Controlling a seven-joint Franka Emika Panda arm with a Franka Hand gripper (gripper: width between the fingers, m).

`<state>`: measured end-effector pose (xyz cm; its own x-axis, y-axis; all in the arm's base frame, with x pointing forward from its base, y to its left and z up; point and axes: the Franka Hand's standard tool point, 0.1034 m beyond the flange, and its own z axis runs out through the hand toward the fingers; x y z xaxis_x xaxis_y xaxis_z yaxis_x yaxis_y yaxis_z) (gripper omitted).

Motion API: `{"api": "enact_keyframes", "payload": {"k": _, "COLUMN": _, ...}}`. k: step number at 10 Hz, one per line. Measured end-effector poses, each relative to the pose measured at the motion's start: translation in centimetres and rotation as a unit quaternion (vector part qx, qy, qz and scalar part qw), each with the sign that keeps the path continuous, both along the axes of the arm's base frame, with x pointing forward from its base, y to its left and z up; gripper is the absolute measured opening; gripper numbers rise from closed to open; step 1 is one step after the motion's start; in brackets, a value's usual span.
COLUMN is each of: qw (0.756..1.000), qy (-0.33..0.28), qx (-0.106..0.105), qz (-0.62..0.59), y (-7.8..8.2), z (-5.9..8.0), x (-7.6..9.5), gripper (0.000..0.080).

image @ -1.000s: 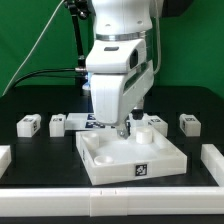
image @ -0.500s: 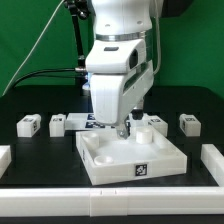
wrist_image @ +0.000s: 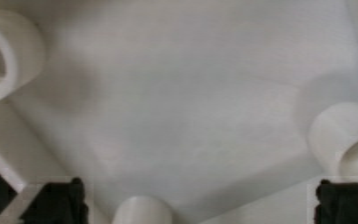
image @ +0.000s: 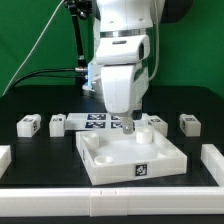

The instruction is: Assemble one leg

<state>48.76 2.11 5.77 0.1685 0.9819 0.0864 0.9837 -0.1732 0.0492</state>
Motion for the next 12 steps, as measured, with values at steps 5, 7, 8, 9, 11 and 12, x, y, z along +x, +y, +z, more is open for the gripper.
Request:
{"api": "enact_keyframes", "payload": {"k": 5, "qw": 0.997, "qy": -0.003, "qx": -0.017, "qz": 0.081, "y": 0.5, "z": -0.8, "x": -0.8, "gripper": 0.065}}
{"api": "enact_keyframes", "payload": {"k": 7, "qw": 0.996, "qy": -0.004, "qx": -0.018, "qz": 0.086, "y": 0.5, "z": -0.8, "x": -0.9, "gripper": 0.065}}
{"api": "enact_keyframes", "payload": {"k": 8, "qw": 0.989, "qy": -0.007, "qx": -0.025, "qz": 0.143, "y": 0.5, "z": -1.0, "x": -1.6, "gripper": 0.065}}
{"api": "enact_keyframes", "payload": {"k": 9, "qw": 0.987, "qy": -0.002, "qx": -0.028, "qz": 0.159, "y": 0.7, "z": -1.1, "x": -2.6, "gripper": 0.065}}
{"api": "enact_keyframes", "payload": {"k": 11, "qw": 0.983, "qy": -0.012, "qx": -0.028, "qz": 0.18, "y": 0.9, "z": -1.9, "x": -4.0, "gripper": 0.065}}
{"api": "enact_keyframes", "payload": {"k": 12, "qw": 0.984, "qy": 0.001, "qx": -0.023, "qz": 0.176, "y": 0.6, "z": -2.9, "x": -5.5, "gripper": 0.065}}
